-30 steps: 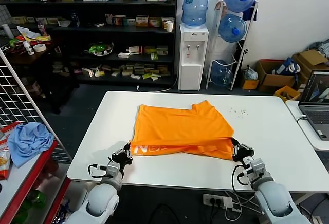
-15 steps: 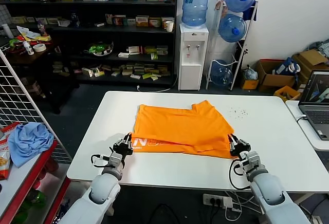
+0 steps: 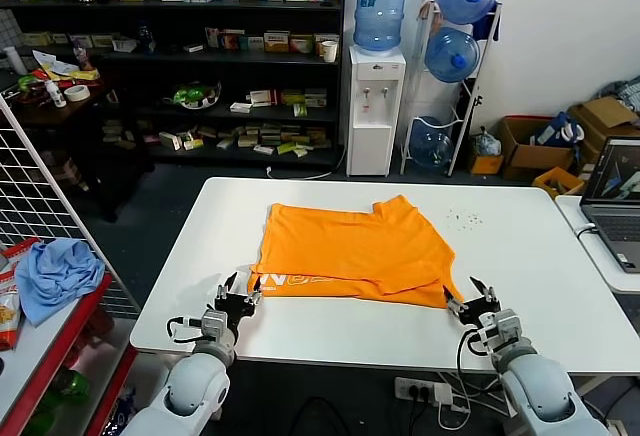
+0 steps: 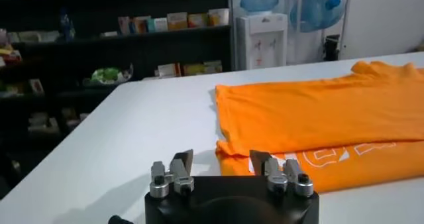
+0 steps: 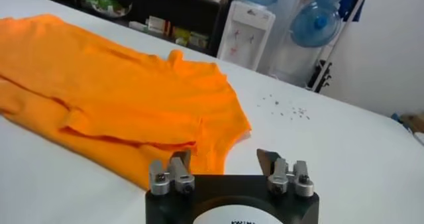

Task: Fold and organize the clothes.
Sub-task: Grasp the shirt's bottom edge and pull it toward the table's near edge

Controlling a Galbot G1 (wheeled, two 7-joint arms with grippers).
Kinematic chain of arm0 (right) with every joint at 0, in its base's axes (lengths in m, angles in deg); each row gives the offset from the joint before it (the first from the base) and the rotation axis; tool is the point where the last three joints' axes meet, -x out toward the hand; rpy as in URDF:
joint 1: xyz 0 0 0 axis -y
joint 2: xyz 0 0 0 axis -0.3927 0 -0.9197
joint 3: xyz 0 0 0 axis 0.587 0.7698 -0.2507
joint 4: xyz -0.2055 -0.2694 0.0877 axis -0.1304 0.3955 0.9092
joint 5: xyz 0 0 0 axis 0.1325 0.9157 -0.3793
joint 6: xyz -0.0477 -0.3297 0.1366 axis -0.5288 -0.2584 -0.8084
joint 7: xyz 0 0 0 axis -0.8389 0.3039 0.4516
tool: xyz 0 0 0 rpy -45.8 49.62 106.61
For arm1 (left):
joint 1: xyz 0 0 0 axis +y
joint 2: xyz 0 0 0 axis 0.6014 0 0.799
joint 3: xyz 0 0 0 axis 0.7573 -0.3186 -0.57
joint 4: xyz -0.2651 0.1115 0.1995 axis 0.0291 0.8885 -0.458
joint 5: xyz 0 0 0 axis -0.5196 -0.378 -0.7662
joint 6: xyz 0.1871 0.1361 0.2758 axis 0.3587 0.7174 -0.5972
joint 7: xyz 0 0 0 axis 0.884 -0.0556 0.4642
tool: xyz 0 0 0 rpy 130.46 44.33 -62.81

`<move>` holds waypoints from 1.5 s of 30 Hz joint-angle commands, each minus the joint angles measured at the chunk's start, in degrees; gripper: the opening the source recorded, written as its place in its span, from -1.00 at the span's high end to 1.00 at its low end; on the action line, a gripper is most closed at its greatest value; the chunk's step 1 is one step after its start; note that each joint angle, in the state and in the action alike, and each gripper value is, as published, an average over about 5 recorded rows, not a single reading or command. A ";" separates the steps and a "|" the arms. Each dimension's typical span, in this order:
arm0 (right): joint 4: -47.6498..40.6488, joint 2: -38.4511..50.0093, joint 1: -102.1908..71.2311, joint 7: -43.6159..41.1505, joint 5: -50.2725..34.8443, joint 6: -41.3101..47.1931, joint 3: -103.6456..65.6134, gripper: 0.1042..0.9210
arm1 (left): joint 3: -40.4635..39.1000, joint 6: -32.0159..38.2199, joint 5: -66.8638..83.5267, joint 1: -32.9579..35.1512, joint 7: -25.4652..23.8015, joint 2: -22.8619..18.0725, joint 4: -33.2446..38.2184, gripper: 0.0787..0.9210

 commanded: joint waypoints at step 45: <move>19.95 4.22 -21.19 7.55 -1.45 10.78 -2.81 0.95 | 2.20 -2.61 -0.40 22.30 2.72 6.34 18.86 0.95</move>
